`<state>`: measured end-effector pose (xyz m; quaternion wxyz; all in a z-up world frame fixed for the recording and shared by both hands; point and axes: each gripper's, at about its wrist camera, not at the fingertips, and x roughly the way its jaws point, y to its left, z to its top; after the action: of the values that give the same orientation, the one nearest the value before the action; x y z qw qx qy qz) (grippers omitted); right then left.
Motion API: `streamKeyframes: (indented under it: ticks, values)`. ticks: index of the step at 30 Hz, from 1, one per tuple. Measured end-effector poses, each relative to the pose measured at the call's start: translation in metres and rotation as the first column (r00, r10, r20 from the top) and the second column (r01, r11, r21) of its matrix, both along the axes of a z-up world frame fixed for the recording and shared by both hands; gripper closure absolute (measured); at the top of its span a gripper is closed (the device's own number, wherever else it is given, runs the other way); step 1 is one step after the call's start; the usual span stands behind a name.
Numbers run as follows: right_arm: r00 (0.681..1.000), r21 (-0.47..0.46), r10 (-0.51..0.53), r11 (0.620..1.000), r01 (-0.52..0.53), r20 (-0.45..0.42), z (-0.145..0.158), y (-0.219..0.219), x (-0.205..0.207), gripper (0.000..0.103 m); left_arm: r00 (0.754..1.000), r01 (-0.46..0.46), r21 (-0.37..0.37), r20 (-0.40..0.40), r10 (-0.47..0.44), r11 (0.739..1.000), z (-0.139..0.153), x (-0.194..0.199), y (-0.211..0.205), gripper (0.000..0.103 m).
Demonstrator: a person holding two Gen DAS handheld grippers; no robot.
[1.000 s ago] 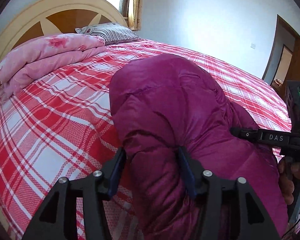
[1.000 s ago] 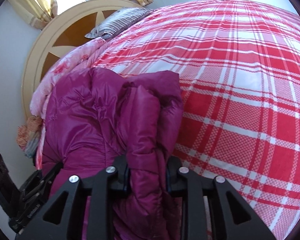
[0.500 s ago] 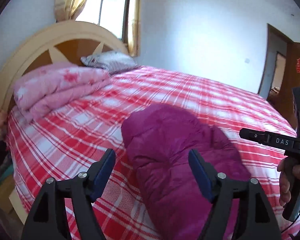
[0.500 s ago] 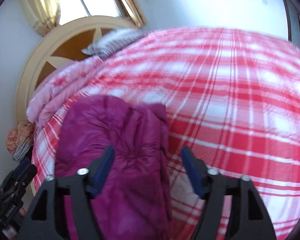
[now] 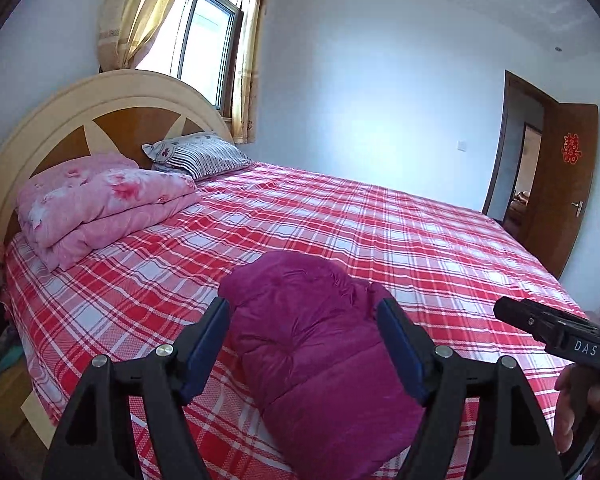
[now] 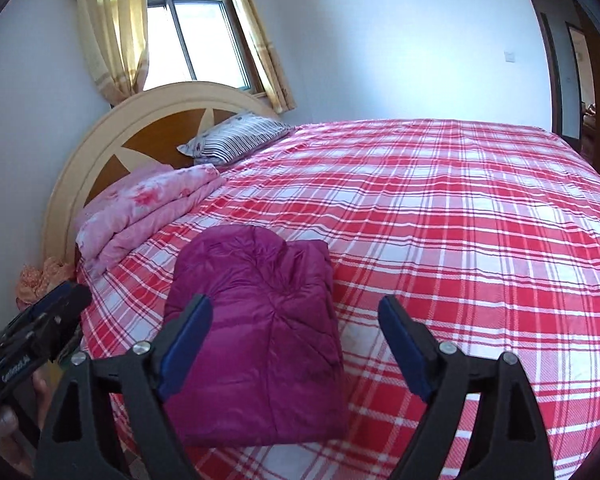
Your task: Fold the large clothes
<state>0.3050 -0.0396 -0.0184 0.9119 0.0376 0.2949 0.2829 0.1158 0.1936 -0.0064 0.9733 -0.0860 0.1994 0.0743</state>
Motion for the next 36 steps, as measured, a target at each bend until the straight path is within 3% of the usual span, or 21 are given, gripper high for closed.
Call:
streamKeyframes:
  ticks: [12, 36]
  values:
    - [0.998, -0.001, -0.020, 1.000, 0.020, 0.058, 0.019, -0.009, -0.025, 0.013, 1.000, 0.016, 0.003, 0.007, -0.016, 1.000, 0.002, -0.002, 0.000, 0.027]
    - [0.995, 0.004, -0.022, 1.000, 0.022, 0.101, 0.025, -0.010, -0.039, 0.009, 0.999, 0.036, 0.035, 0.000, -0.036, 0.999, 0.001, -0.002, -0.010, 0.026]
